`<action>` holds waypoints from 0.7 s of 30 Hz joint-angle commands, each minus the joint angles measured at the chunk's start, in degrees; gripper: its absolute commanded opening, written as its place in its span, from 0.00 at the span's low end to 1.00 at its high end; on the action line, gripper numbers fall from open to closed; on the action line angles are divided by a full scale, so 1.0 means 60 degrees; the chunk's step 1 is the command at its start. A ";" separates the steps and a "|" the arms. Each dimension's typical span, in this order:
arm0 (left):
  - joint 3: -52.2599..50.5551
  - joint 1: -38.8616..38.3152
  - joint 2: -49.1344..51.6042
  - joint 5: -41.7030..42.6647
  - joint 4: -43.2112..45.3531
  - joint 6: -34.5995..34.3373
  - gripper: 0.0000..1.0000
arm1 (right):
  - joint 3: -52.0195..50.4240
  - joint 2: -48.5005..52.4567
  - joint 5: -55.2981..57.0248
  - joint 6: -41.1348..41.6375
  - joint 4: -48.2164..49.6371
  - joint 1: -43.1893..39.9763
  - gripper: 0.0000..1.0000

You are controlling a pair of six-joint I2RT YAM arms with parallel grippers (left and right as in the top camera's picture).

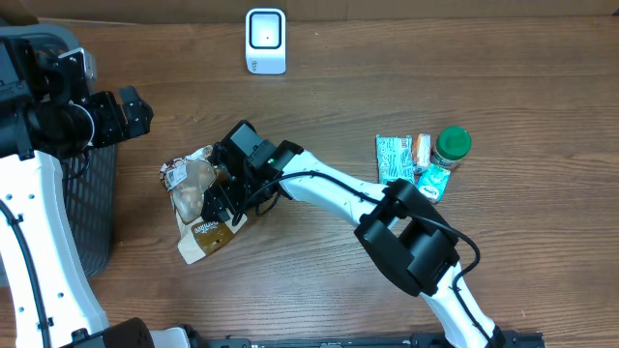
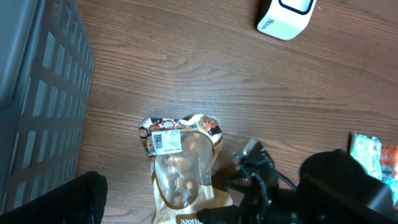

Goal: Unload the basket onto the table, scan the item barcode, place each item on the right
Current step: 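Move the right gripper left and grasp the clear bread bag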

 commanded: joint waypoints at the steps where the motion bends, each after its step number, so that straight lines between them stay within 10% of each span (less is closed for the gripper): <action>1: 0.0124 -0.0015 -0.0007 0.0007 0.0004 0.0146 1.00 | -0.0062 0.0157 -0.0011 -0.0069 0.0113 0.0058 0.80; 16: 0.0124 -0.0015 -0.0007 0.0007 0.0004 0.0146 0.99 | -0.0036 0.0120 -0.0025 0.0044 -0.1038 -0.0171 0.06; 21: 0.0124 -0.0015 -0.0007 0.0004 0.0004 0.0146 0.99 | 0.0270 -0.0106 -0.0219 0.0036 -0.1920 -0.0765 0.04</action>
